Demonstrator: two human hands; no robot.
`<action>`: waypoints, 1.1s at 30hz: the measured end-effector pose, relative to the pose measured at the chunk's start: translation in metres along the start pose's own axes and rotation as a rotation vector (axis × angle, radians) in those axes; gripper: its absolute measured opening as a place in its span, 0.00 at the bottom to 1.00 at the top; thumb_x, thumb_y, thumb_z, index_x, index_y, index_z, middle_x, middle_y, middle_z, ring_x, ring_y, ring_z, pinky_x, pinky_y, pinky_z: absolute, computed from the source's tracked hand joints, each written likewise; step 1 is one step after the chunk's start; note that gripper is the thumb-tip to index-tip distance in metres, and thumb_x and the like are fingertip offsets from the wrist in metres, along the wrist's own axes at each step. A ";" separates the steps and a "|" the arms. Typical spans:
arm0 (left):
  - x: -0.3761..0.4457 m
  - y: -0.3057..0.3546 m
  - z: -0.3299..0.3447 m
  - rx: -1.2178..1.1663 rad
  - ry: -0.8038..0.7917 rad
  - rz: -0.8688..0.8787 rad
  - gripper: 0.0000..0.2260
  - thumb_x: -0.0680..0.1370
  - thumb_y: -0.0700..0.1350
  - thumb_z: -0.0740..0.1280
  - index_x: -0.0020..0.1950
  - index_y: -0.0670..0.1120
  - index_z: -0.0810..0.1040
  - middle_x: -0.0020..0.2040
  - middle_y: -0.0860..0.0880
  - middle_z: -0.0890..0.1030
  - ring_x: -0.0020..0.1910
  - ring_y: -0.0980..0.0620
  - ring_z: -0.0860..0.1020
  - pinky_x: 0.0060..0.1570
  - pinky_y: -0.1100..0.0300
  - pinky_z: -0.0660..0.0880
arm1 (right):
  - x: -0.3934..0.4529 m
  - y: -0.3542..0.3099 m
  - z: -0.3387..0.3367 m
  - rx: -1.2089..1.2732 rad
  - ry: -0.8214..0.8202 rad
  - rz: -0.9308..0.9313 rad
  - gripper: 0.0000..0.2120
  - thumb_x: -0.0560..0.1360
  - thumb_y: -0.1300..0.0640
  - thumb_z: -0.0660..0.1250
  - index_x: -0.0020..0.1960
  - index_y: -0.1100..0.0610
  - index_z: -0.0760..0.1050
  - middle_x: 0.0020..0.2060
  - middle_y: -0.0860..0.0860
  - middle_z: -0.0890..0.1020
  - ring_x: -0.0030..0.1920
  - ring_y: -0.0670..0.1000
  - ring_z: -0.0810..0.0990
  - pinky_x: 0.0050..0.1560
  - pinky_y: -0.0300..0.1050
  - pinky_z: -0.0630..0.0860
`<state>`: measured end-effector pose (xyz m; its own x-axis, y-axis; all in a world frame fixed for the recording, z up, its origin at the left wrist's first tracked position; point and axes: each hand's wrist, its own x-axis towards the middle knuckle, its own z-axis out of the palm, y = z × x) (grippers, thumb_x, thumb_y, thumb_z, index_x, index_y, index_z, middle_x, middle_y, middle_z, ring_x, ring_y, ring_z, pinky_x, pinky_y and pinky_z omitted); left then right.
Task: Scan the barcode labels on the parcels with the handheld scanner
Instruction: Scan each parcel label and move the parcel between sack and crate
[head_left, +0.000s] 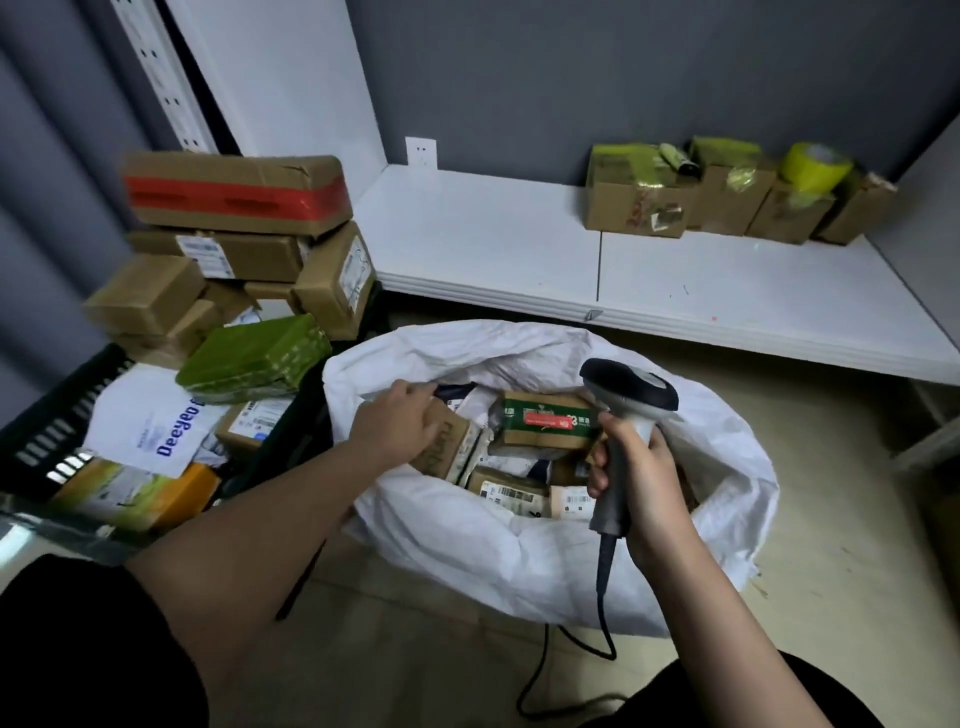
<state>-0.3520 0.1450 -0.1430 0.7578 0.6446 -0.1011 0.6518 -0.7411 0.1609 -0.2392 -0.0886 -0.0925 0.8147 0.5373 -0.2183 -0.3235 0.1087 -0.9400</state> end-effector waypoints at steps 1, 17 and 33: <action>-0.005 -0.011 -0.007 -0.007 0.012 -0.006 0.20 0.80 0.52 0.60 0.72 0.52 0.66 0.67 0.45 0.70 0.62 0.43 0.73 0.55 0.51 0.72 | -0.004 0.003 0.005 0.011 -0.017 0.005 0.06 0.80 0.59 0.63 0.54 0.58 0.67 0.26 0.51 0.70 0.22 0.47 0.66 0.24 0.40 0.64; -0.155 -0.264 -0.048 -0.228 0.017 -0.461 0.31 0.76 0.53 0.68 0.74 0.46 0.61 0.67 0.41 0.71 0.63 0.43 0.73 0.55 0.54 0.72 | -0.068 0.060 0.231 -0.143 -0.378 0.077 0.07 0.80 0.61 0.63 0.45 0.58 0.66 0.26 0.52 0.69 0.21 0.48 0.66 0.22 0.39 0.64; 0.012 -0.239 -0.011 0.278 0.202 -0.119 0.53 0.73 0.52 0.71 0.75 0.47 0.29 0.79 0.42 0.46 0.77 0.43 0.51 0.71 0.49 0.60 | 0.008 0.106 0.294 -0.141 -0.217 0.074 0.07 0.80 0.60 0.63 0.53 0.58 0.65 0.27 0.51 0.70 0.22 0.48 0.66 0.23 0.37 0.64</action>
<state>-0.4988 0.3319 -0.1714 0.6731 0.7331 0.0980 0.7393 -0.6632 -0.1165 -0.4082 0.1729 -0.1165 0.6640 0.7078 -0.2410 -0.2957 -0.0475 -0.9541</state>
